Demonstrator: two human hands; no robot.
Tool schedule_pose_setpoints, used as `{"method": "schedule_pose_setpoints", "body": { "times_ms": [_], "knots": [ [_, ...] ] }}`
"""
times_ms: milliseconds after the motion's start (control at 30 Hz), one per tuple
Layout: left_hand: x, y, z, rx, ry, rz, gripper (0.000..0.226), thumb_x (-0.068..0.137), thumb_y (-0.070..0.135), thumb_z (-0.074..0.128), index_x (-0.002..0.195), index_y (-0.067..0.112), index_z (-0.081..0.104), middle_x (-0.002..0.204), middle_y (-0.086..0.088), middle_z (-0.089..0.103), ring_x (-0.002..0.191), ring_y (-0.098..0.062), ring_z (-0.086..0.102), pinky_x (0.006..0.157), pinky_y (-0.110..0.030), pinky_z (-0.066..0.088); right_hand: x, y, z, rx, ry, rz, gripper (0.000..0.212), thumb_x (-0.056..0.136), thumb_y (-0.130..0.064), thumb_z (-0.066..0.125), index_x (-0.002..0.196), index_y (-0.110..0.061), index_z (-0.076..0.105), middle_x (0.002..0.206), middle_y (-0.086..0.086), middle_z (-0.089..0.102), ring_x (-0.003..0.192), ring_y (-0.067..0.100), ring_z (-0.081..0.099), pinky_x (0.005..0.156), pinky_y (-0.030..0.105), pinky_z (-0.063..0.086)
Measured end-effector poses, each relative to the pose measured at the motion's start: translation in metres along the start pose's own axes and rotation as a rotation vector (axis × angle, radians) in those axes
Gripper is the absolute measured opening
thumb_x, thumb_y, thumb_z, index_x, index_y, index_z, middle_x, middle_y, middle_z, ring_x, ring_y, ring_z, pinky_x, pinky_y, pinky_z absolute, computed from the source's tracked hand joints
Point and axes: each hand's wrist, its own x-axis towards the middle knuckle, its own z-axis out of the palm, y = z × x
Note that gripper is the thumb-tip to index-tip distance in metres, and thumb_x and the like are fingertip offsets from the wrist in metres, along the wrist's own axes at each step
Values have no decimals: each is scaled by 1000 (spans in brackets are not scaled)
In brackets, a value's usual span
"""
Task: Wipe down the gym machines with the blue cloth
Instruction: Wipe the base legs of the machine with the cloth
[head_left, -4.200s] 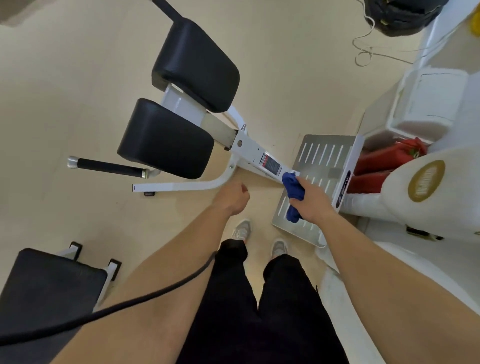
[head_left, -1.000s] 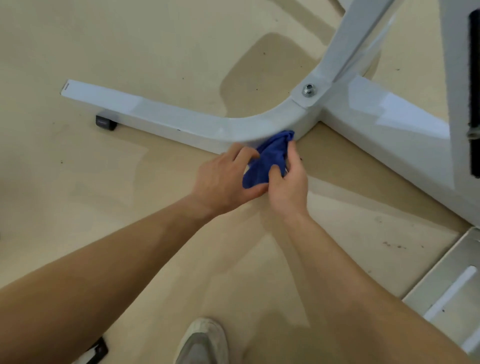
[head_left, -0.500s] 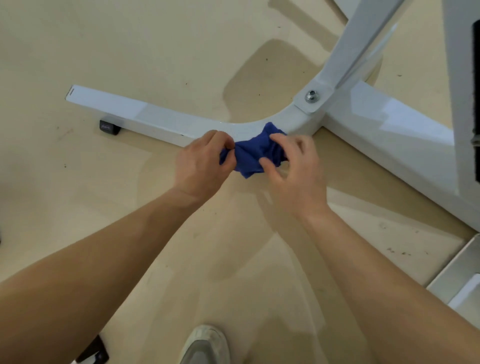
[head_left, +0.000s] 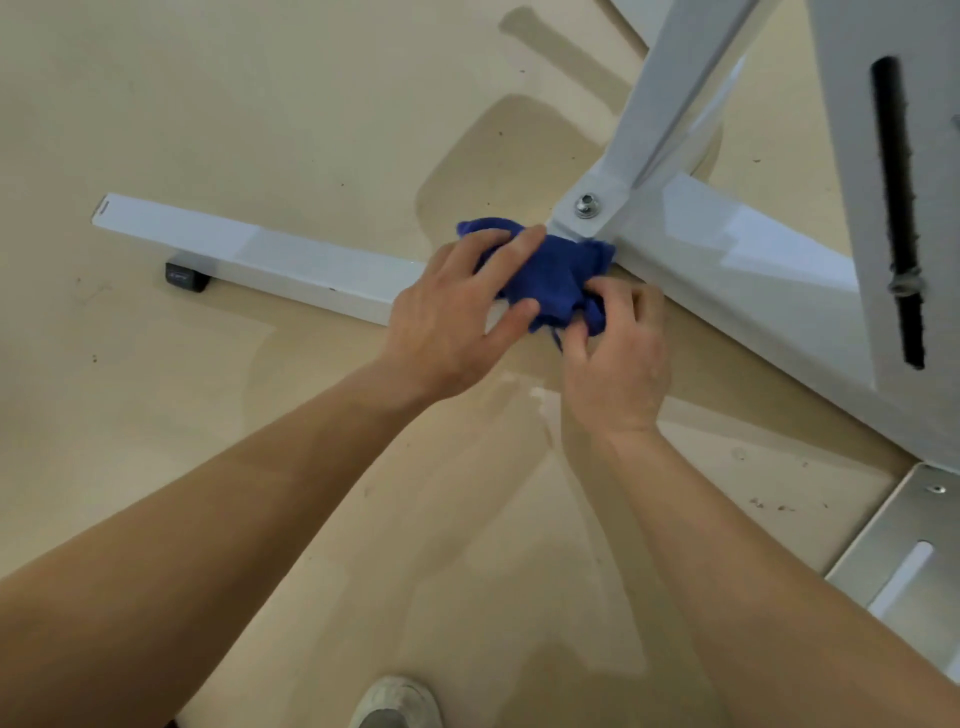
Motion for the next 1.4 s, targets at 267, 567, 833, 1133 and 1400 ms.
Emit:
{"method": "schedule_pose_setpoints", "body": {
  "times_ms": [267, 567, 833, 1133, 1400],
  "knots": [
    [23, -6, 17, -53, 140, 63, 35, 82, 39, 69, 107, 15, 64, 122, 2, 60, 108, -21, 56, 81, -39, 52, -14, -15, 13, 377, -235, 197, 60, 95, -37, 34, 151, -16, 35, 140, 5, 49, 126, 18, 47, 104, 37, 42],
    [52, 0, 27, 73, -20, 69, 61, 98, 42, 46, 144, 3, 42, 142, -8, 53, 106, -33, 62, 80, -40, 48, 8, -19, 27, 491, -206, 361, 60, 103, -33, 36, 158, -29, 11, 141, -4, 54, 116, 13, 57, 98, 30, 47],
    [27, -10, 24, 268, 31, 43, 60, 99, 47, 38, 143, 7, 44, 131, -3, 60, 95, -30, 63, 62, -37, 47, -11, -35, 45, 461, -165, 391, 54, 103, -32, 35, 154, -21, 23, 125, 1, 61, 107, 19, 61, 89, 40, 51],
    [34, 3, 45, 294, 56, 135, 69, 93, 37, 57, 146, -2, 38, 150, -20, 41, 133, -30, 48, 104, -36, 43, 32, -6, 15, 356, -180, 331, 45, 101, -22, 47, 145, -26, 43, 112, -8, 67, 93, 8, 61, 80, 23, 46],
    [6, 29, 49, 146, 315, 220, 40, 75, 21, 67, 114, 16, 70, 110, -1, 73, 93, -23, 70, 63, -29, 50, 0, 19, -36, 126, -250, 245, 22, 87, -38, 63, 99, -19, 64, 81, -3, 69, 73, 19, 64, 65, 34, 50]
  ]
}}
